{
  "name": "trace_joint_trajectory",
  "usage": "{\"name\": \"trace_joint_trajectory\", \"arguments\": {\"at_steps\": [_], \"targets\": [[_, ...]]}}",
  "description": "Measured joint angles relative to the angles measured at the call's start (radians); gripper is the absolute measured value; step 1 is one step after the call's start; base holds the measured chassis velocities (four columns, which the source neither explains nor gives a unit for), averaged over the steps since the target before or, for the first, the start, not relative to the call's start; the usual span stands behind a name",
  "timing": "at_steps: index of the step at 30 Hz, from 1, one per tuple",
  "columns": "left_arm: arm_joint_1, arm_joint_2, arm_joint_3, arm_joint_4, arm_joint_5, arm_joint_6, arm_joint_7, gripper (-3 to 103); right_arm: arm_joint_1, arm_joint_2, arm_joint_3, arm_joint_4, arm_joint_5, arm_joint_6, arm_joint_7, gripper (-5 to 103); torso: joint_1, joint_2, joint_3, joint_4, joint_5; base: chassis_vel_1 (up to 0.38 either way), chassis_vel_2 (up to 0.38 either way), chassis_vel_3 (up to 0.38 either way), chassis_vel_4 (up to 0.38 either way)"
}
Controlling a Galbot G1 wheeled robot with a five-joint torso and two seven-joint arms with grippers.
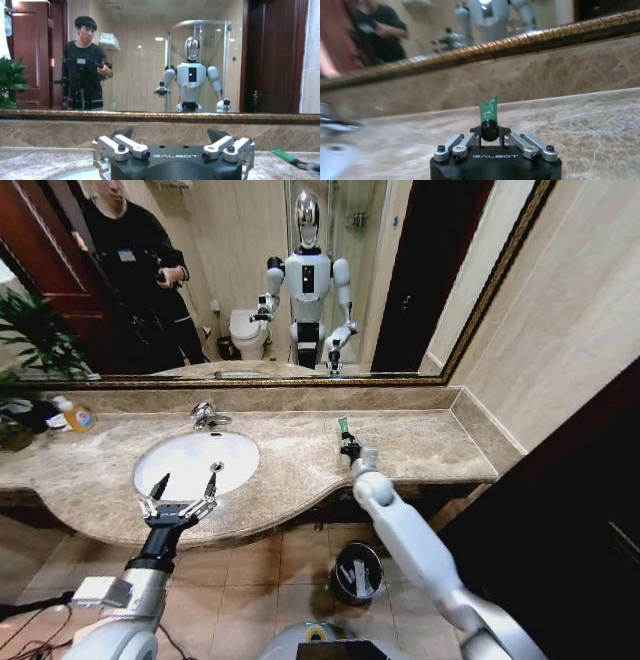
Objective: Pick up the trash from the sink and place it in the trash bin.
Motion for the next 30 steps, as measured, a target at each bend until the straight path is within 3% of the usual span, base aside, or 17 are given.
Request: {"name": "trace_joint_trajectory", "arguments": {"at_steps": [2, 3, 7, 9, 12, 16, 23, 24, 27, 30], "targets": [[0.0, 0.0, 0.0, 0.0, 0.0, 0.0, 0.0, 100, -0.079, -0.034, 0.065, 0.085, 0.025, 0.008, -0.089, 20, 0.0, 0.0, 0.0, -0.0001, -0.0001, 0.0, 0.0, 0.0, 0.0], [0.0, 0.0, 0.0, 0.0, 0.0, 0.0, 0.0, 100, -0.079, -0.034, 0.065, 0.085, 0.025, 0.008, -0.089, 20, 0.0, 0.0, 0.0, -0.0001, -0.0001, 0.0, 0.0, 0.0, 0.0], [0.0, 0.0, 0.0, 0.0, 0.0, 0.0, 0.0, 100, -0.206, -0.089, 0.182, 0.229, 0.051, 0.012, -0.217, 20, 0.0, 0.0, 0.0, 0.0003, -0.0001, 0.0, 0.0, 0.0, 0.0], [0.0, 0.0, 0.0, 0.0, 0.0, 0.0, 0.0, 100, -0.24, -0.096, 0.215, 0.257, 0.058, 0.01, -0.251, 20, 0.0, 0.0, 0.0, 0.0003, -0.0002, 0.0, 0.0, 0.0, 0.0], [0.0, 0.0, 0.0, 0.0, 0.0, 0.0, 0.0, 100, -0.385, -0.094, 0.348, 0.327, 0.066, -0.011, -0.4, 20, 0.0, 0.0, 0.0, 0.0001, -0.0001, 0.0, 0.0, 0.0, 0.0], [0.0, 0.0, 0.0, 0.0, 0.0, 0.0, 0.0, 100, -0.474, -0.063, 0.432, 0.337, 0.042, -0.012, -0.48, 20, 0.0, 0.0, 0.0, 0.0001, 0.0, 0.0, 0.0, 0.0, 0.0], [0.0, 0.0, 0.0, 0.0, 0.0, 0.0, 0.0, 100, -0.702, 0.006, 0.7, 0.254, -0.008, 0.127, -0.765, 20, 0.0, 0.0, 0.0, 0.0, -0.0002, 0.0, 0.0, 0.0, 0.0], [0.0, 0.0, 0.0, 0.0, 0.0, 0.0, 0.0, 100, -0.702, 0.006, 0.7, 0.254, -0.008, 0.127, -0.765, 20, 0.0, 0.0, 0.0, 0.0, -0.0002, 0.0, 0.0, 0.0, 0.0], [0.0, 0.0, 0.0, 0.0, 0.0, 0.0, 0.0, 100, -0.762, 0.051, 0.752, 0.125, -0.027, 0.196, -0.871, 20, 0.0, 0.0, 0.0, 0.0, 0.0001, 0.0, 0.0, 0.0, 0.0], [0.0, 0.0, 0.0, 0.0, 0.0, 0.0, 0.0, 100, -0.776, 0.087, 0.74, 0.03, -0.044, 0.238, -0.881, 20, 0.0, 0.0, 0.0, -0.0002, -0.0002, 0.0, 0.0, 0.0, 0.0]]}}
